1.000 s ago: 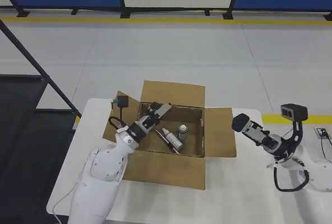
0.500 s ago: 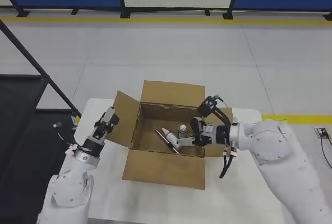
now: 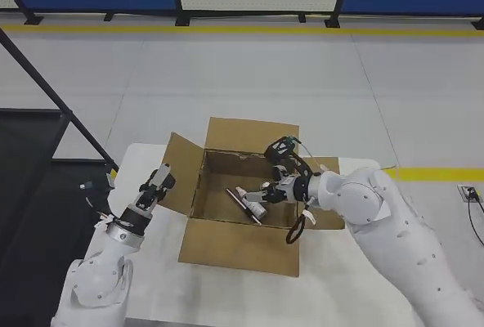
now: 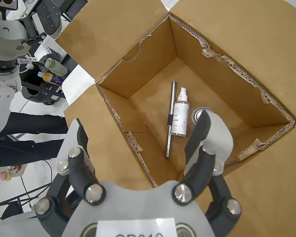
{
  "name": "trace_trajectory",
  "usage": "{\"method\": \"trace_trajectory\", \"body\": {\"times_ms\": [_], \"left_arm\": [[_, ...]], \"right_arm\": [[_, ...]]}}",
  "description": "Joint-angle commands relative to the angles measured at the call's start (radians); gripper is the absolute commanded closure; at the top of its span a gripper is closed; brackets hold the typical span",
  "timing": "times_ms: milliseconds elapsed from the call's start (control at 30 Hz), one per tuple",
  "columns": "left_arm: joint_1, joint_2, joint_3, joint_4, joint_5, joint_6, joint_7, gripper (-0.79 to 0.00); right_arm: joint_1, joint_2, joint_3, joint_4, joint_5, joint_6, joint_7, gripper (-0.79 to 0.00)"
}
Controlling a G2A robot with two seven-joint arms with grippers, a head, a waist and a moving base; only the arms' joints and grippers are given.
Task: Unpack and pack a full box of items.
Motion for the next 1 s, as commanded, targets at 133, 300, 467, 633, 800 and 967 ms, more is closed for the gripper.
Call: {"method": "trace_trajectory", "body": {"times_ms": [133, 300, 467, 633, 800, 967], "left_arm": [[0.0, 0.0, 0.0, 0.0, 0.0, 0.0, 0.0, -0.785], [0.0, 0.0, 0.0, 0.0, 0.0, 0.0, 0.0, -0.785], [0.0, 0.0, 0.0, 0.0, 0.0, 0.0, 0.0, -0.785], [0.0, 0.0, 0.0, 0.0, 0.0, 0.0, 0.0, -0.785], [0.0, 0.0, 0.0, 0.0, 0.0, 0.0, 0.0, -0.785], [0.017, 0.002, -0.001, -0.012, 0.001, -0.002, 0.011, -0.785]], "right_arm": [[0.0, 0.0, 0.0, 0.0, 0.0, 0.0, 0.0, -0.785], [0.0, 0.0, 0.0, 0.0, 0.0, 0.0, 0.0, -0.785], [-0.008, -0.002, -0.014, -0.006, -0.01, 0.012, -0.005, -0.785], [0.027, -0.033, -0.138, -0.007, -0.157, 0.16, -0.015, -0.785], [0.105, -0.074, -0.248, 0.086, -0.256, 0.229, -0.004, -0.785], [0.196, -0.128, -0.333, 0.223, -0.286, 0.274, 0.009, -0.785]]}}
